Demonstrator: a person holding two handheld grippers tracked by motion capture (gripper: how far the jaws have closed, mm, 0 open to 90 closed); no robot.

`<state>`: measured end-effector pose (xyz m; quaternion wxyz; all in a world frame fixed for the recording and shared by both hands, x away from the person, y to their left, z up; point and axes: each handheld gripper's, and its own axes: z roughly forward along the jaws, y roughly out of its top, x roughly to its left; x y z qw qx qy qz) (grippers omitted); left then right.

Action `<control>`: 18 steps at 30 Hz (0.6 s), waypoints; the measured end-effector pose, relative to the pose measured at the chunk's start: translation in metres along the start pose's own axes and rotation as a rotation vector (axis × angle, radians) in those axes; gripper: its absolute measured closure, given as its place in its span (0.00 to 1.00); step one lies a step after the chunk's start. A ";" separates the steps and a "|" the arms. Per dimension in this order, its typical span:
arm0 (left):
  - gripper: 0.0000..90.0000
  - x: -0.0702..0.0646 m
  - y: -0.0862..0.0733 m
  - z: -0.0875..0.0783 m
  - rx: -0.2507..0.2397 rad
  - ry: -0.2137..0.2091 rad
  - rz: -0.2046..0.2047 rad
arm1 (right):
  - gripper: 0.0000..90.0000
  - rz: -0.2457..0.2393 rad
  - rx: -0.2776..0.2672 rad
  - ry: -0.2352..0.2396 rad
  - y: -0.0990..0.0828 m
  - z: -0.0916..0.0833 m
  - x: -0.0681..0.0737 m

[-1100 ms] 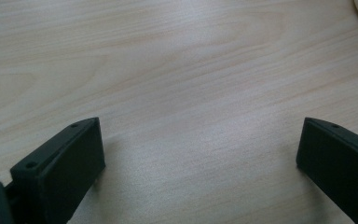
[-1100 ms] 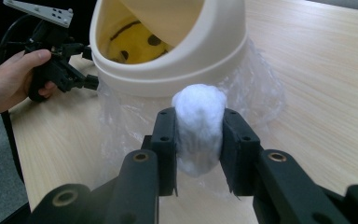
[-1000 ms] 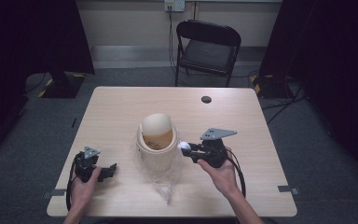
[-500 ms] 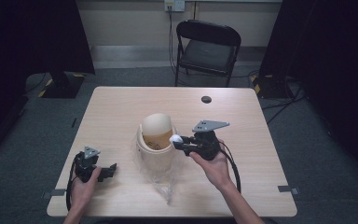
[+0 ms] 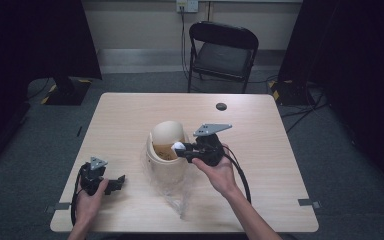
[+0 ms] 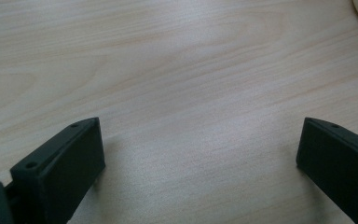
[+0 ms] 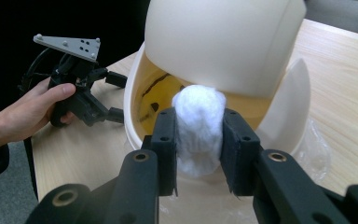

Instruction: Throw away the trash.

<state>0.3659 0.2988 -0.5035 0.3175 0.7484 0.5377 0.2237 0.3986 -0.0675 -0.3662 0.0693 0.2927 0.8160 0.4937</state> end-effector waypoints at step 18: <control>0.00 0.000 0.000 0.000 0.002 0.002 0.005 | 0.77 -0.023 0.064 -0.009 0.005 0.029 0.002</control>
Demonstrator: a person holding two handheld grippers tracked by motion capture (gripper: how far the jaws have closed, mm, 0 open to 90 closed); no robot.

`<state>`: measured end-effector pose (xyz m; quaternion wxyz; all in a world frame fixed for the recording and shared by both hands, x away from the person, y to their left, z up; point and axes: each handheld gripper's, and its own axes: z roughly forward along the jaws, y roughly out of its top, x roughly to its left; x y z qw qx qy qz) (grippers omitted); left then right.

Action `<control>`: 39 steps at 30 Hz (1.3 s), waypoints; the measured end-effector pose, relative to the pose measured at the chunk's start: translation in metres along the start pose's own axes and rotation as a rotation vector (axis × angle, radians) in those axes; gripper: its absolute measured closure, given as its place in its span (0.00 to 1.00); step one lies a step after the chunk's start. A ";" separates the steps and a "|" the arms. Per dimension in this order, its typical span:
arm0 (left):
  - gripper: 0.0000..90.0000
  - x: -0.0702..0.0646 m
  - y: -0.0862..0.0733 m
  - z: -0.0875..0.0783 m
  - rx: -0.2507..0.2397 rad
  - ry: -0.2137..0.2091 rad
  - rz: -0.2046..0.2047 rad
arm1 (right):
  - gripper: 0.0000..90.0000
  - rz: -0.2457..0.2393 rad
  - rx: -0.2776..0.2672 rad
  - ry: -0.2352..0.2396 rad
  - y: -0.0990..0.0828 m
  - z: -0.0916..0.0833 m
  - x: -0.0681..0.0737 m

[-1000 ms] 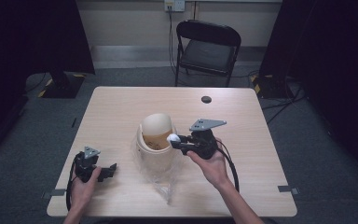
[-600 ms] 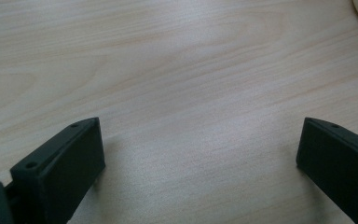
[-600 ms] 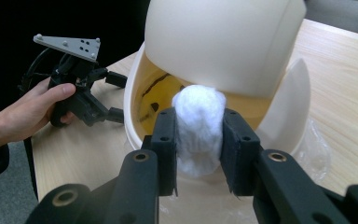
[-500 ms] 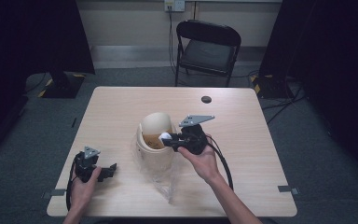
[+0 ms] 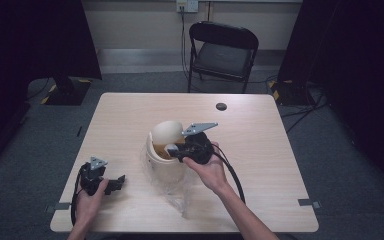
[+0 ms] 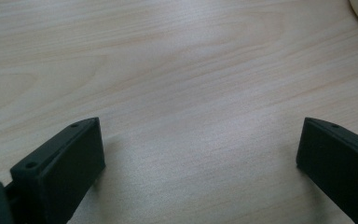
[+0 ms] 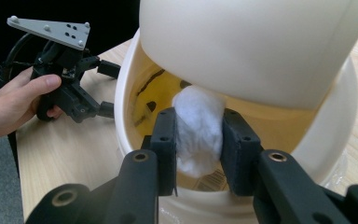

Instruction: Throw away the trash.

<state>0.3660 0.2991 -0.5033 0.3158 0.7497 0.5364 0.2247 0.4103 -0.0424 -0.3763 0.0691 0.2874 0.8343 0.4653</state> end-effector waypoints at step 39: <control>0.00 0.000 0.000 0.000 -0.001 -0.001 -0.004 | 0.60 -0.023 0.034 -0.024 0.007 0.010 0.001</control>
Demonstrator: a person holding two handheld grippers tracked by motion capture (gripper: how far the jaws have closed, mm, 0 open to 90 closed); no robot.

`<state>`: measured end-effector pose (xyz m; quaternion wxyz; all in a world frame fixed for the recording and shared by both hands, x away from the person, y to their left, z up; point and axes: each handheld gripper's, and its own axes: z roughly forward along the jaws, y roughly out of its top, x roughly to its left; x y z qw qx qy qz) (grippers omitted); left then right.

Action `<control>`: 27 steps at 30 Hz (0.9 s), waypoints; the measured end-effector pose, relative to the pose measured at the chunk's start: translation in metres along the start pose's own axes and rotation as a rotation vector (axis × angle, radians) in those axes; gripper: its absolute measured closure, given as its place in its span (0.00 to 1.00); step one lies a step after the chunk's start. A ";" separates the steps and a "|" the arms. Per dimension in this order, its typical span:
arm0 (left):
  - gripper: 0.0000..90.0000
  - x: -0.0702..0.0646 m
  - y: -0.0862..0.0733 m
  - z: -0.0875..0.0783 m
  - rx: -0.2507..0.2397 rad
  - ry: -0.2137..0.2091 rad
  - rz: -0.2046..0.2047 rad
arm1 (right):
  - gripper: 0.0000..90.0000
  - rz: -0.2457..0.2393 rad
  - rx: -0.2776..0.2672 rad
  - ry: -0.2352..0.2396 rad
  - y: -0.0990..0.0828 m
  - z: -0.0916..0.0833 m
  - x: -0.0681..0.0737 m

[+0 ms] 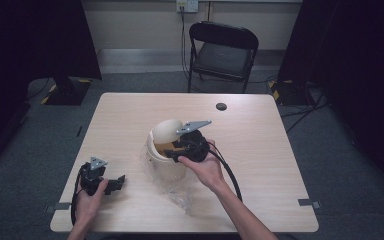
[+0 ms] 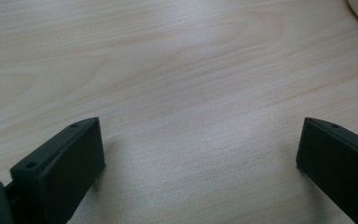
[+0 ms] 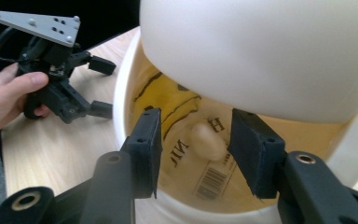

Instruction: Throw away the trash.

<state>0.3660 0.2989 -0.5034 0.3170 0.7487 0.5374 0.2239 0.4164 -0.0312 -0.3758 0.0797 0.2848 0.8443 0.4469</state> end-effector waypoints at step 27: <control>0.00 0.000 0.000 0.000 0.001 0.001 0.004 | 0.74 0.028 -0.090 0.016 -0.013 -0.038 -0.008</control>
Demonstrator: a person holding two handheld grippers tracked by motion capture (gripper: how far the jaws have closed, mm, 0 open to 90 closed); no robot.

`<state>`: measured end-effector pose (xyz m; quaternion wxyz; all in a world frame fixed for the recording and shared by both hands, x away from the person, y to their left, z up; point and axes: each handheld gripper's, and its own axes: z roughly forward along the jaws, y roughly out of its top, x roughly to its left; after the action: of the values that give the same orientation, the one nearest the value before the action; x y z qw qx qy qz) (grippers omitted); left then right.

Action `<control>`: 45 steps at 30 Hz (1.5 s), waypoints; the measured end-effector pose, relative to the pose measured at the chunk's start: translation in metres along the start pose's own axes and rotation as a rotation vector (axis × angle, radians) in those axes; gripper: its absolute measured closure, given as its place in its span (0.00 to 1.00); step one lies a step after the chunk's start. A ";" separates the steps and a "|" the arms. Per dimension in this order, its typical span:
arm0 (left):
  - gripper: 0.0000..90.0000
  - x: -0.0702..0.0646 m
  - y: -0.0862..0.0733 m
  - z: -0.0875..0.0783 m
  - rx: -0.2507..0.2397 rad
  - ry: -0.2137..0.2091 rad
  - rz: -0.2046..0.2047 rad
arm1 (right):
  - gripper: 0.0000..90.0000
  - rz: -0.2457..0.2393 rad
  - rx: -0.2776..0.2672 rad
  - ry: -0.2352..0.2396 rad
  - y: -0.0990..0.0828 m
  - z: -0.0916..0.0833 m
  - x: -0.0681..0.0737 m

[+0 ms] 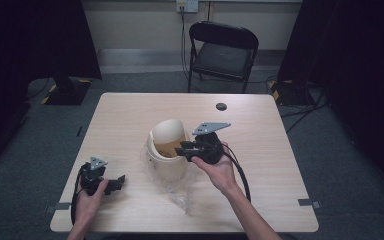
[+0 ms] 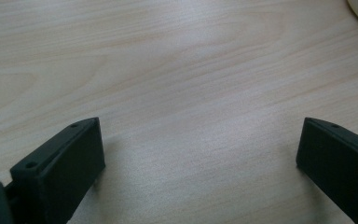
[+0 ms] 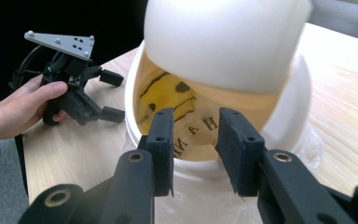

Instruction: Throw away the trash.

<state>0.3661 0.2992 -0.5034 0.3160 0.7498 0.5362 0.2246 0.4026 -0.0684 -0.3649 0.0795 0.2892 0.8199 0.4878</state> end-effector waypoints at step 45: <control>0.01 0.000 -0.001 -0.001 -0.002 -0.011 0.000 | 0.27 0.234 0.019 -0.328 -0.092 -0.079 -0.066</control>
<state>0.3642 0.2995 -0.5036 0.3196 0.7507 0.5342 0.2213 0.3878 -0.1978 -0.4126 0.1521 0.4586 0.7614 0.4321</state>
